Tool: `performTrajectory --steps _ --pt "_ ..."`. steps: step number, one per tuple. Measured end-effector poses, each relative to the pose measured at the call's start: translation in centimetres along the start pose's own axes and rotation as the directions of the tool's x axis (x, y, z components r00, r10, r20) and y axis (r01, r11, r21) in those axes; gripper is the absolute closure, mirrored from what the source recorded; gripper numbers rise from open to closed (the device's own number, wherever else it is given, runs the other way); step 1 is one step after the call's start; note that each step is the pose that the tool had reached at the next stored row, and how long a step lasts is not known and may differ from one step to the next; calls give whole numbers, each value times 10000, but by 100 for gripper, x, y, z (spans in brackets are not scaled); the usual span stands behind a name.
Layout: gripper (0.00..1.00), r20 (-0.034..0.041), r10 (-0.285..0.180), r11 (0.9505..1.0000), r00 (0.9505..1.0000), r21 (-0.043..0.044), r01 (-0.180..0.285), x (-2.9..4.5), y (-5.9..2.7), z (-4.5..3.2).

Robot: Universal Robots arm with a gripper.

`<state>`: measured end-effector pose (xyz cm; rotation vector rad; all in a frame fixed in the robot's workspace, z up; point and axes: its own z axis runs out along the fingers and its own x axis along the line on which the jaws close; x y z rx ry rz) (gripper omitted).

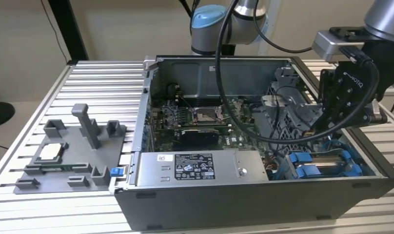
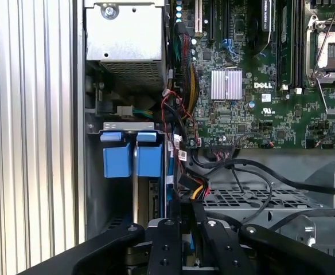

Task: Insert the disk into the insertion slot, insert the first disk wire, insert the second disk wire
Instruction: 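Insert the first disk wire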

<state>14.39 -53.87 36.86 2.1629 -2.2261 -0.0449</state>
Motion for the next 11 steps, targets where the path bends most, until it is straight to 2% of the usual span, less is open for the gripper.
performTrajectory --steps 3,6,8,11 --pt "100 -48 2 9999 10000 -144 -3 -2 -67 -3" --pt "100 -78 1 9997 10000 -252 -3 -3 -146 -5" --pt "100 -92 2 9995 10000 -306 -5 -2 -188 -6" --pt "100 -101 2 9994 9999 -338 -6 6 -221 -2"
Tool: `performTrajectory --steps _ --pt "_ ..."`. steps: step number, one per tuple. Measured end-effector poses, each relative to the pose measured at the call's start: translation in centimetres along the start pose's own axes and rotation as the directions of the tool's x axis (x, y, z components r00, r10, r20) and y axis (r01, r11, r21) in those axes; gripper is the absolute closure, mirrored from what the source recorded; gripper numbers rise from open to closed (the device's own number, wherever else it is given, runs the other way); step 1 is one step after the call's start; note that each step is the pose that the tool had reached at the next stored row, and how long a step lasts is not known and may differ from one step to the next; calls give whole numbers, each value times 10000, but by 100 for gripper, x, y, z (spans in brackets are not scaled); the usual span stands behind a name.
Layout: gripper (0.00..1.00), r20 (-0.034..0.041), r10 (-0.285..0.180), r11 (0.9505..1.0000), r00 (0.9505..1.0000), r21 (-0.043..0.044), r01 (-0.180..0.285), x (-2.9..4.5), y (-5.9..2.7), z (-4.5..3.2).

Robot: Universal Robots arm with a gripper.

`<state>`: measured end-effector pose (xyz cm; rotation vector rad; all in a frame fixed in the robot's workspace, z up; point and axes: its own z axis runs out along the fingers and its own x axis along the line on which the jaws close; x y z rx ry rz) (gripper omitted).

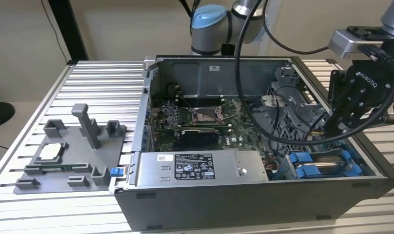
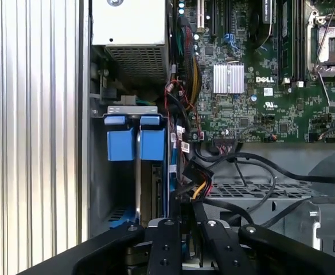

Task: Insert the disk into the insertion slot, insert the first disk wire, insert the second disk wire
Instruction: 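Insert the first disk wire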

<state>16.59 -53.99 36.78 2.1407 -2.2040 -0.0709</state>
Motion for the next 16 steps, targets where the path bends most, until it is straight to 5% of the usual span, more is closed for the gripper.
performTrajectory --steps 16 --pt "100 -2 -1 10000 10000 -7 1 89 -74 70"
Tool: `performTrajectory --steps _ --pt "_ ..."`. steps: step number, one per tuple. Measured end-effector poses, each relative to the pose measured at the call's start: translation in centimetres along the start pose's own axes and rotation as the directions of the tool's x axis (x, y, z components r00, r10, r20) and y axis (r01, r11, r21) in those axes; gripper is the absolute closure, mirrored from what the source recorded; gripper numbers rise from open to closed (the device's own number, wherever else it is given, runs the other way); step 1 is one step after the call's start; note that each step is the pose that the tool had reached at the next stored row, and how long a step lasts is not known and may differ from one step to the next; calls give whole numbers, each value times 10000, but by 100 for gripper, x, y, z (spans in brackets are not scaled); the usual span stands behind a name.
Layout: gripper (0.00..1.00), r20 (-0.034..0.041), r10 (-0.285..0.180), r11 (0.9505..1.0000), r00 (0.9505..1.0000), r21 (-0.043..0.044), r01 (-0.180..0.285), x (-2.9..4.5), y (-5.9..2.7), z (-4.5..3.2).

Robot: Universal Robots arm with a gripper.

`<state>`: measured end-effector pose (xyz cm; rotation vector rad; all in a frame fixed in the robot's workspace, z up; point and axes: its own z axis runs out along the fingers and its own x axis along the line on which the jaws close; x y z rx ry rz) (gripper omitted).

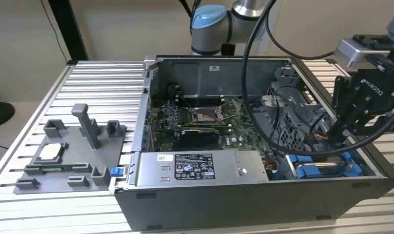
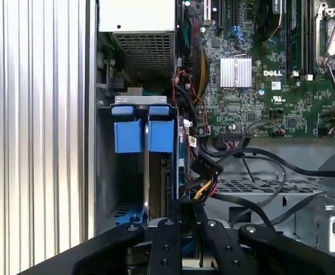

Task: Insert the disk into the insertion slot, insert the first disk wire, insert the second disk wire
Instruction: 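Insert the first disk wire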

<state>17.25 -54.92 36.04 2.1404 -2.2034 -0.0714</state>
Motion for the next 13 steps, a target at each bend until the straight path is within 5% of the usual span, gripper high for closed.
performTrajectory --steps 13 --pt "100 -6 -64 10000 10000 1 64 67 -7 63"
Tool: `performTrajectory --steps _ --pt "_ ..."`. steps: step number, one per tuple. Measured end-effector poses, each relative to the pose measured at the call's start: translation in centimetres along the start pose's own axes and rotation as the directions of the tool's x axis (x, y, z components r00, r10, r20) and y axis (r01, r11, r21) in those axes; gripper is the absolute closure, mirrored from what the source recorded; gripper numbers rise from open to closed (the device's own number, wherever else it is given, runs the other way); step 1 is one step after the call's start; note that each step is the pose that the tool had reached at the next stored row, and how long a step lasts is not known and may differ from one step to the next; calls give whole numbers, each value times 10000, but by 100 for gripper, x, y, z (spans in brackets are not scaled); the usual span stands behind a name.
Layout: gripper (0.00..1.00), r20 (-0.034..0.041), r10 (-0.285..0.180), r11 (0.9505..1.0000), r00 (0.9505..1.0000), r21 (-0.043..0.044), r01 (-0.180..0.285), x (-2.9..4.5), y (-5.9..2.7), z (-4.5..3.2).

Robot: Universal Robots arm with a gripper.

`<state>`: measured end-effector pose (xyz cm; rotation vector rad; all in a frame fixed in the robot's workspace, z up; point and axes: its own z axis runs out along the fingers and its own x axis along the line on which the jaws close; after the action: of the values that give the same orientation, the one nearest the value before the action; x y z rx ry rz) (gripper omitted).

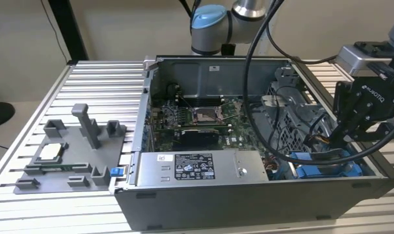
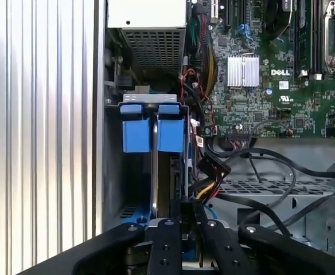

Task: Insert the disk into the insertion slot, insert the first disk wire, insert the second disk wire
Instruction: 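Insert the first disk wire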

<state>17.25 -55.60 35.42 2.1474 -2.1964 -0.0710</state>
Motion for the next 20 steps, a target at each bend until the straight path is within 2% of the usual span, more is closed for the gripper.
performTrajectory --steps 10,20 --pt "100 -13 -33 10000 10000 1 33 39 -6 67" --pt "100 -23 -33 10000 10000 1 33 43 -9 123"
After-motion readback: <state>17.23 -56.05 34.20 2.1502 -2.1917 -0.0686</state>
